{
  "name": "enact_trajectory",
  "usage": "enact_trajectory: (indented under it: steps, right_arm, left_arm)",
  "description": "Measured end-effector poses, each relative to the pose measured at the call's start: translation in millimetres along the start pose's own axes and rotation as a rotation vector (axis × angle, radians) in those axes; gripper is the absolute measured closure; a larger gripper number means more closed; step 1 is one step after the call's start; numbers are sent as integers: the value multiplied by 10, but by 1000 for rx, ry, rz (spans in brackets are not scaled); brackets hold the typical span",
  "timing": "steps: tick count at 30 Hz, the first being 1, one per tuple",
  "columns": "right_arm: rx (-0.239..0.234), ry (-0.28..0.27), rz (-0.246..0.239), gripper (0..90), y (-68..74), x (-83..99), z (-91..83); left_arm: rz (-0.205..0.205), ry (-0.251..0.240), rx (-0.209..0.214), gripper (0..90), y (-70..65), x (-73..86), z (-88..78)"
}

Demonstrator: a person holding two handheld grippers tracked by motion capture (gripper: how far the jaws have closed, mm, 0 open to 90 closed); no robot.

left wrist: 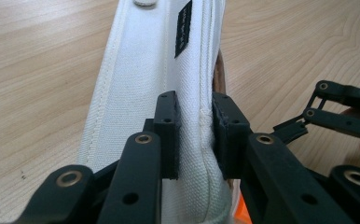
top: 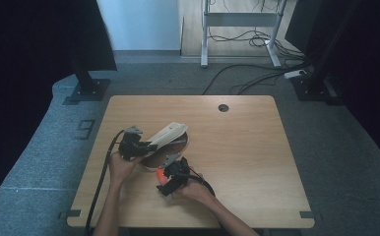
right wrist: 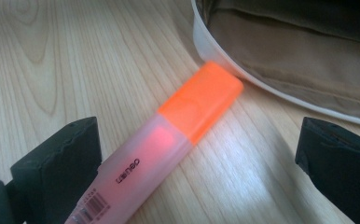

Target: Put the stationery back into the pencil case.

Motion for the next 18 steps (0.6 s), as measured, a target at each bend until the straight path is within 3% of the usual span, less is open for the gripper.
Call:
enact_trajectory:
  steps: [6,13,18]
  right_arm:
    - [-4,32,-12,26,-38,91,-65]
    - [0,24,-14,196,-101,151,-163]
    - [-31,15,-59,375,-41,137,-182]
  left_arm:
    - [0,3,2,739,1,2,0]
    - [-1,3,6,739,9,2,-1]
    - [-6,2,7,739,11,1,-5]
Point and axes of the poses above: each handheld gripper's, and its own axes: z roughly forward along the jaws, x roughly out of its underside, y roughly to its left, the point moved 6 cm from there along z, roughly forward along the jaws, and after that the axes turned 7 degrees about -x, right-handed, at the moved point
